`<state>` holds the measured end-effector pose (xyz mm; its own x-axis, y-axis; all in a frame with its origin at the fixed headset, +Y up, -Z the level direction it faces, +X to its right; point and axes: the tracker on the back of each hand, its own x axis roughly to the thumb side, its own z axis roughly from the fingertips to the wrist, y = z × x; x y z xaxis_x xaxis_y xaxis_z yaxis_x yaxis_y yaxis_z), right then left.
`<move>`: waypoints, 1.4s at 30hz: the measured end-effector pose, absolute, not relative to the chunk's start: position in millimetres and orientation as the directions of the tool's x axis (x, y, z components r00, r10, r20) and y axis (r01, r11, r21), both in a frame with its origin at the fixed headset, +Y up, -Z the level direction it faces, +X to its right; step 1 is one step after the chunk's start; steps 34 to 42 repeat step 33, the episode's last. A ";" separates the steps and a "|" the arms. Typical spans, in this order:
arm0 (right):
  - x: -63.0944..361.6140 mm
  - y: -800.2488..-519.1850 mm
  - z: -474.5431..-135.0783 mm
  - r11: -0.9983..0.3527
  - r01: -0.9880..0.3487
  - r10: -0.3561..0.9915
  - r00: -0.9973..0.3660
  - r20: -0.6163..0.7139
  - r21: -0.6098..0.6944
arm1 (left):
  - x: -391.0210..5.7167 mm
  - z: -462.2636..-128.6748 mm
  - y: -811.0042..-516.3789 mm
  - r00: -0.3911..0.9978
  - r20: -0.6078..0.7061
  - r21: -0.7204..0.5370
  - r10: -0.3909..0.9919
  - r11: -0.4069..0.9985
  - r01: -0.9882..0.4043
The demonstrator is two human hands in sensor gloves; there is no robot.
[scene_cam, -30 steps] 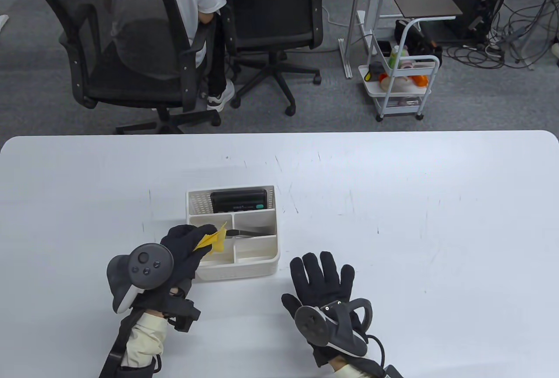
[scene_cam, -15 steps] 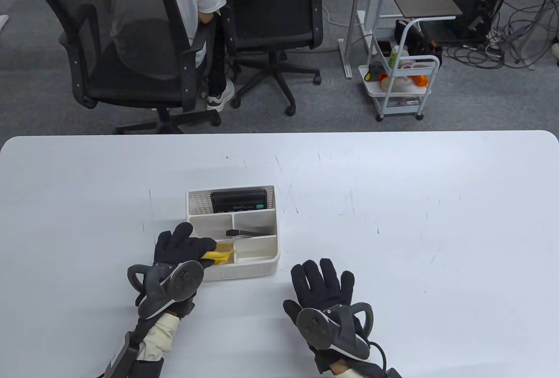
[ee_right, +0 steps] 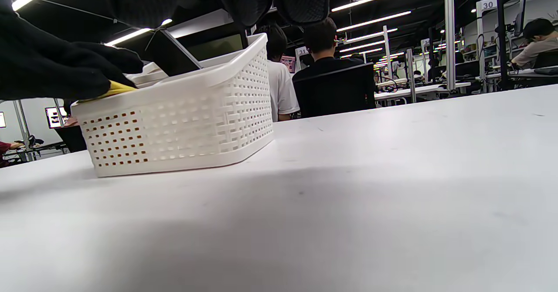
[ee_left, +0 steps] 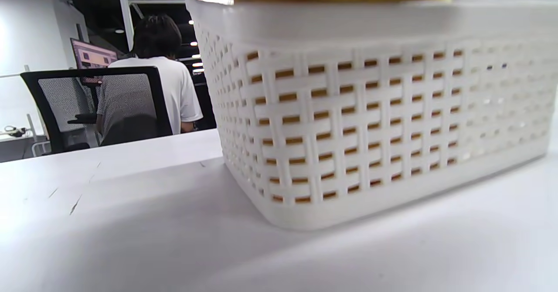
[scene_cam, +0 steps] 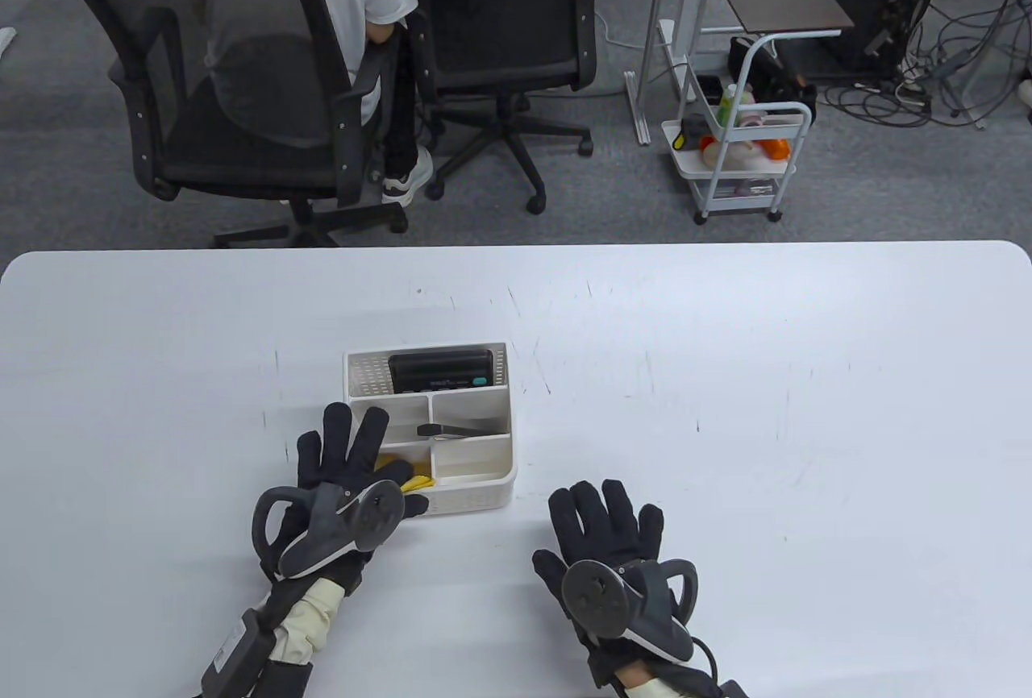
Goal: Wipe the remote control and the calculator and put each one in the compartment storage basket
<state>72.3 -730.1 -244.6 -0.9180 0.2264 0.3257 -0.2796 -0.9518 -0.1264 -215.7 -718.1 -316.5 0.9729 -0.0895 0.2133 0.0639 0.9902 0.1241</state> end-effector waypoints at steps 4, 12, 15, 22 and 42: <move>72.9 -729.8 -244.6 -0.949 -0.284 0.230 -0.919 0.319 -0.136 | -219.3 -309.2 -699.5 0.977 0.205 0.235 -0.049 0.972 -0.001; 78.4 -721.7 -240.3 -0.931 -0.296 0.217 -0.921 0.324 -0.215 | -212.1 -281.0 -672.8 0.977 0.188 0.366 -0.100 0.930 0.025; 79.9 -720.5 -240.3 -0.921 -0.310 0.226 -0.918 0.326 -0.236 | -205.1 -270.3 -676.9 0.978 0.169 0.298 -0.126 0.952 0.071; 76.1 -728.1 -239.4 -0.932 -0.295 0.216 -0.918 0.332 -0.212 | -192.1 -250.5 -711.4 0.971 0.222 0.216 -0.084 0.976 0.035; 72.1 -730.7 -239.0 -0.941 -0.272 0.197 -0.924 0.329 -0.201 | -190.9 -252.9 -729.2 0.967 0.245 0.150 -0.068 0.988 0.031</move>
